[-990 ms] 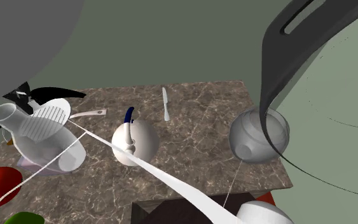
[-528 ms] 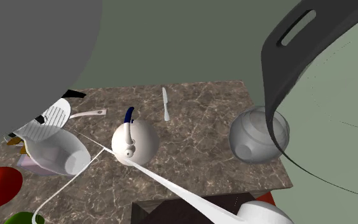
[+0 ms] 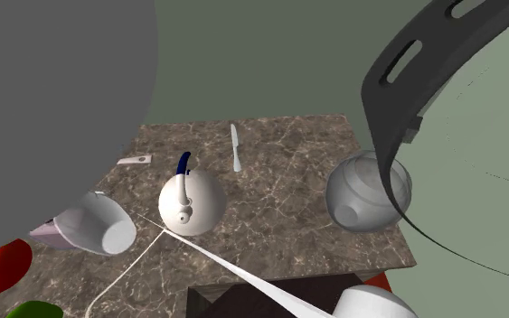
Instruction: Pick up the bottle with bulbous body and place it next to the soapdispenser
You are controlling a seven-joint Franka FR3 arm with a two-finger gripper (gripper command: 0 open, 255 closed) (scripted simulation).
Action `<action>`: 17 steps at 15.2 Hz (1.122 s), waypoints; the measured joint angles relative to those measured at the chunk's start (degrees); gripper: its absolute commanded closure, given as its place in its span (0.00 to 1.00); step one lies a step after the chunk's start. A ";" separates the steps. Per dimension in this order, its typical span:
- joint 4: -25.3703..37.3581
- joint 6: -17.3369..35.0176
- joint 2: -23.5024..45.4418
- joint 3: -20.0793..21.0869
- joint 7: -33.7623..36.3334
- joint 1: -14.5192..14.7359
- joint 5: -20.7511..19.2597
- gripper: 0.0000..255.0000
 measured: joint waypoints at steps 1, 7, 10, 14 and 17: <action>-0.64 0.76 0.12 0.02 0.03 0.02 0.01 1.00; -4.79 5.30 0.51 -0.03 -0.12 -0.03 0.05 1.00; -6.54 7.58 1.04 -0.04 -0.14 -0.03 0.08 1.00; -9.03 10.58 1.54 0.02 -0.07 0.03 0.15 1.00; -9.50 11.56 2.05 -0.01 -0.16 0.00 0.18 1.00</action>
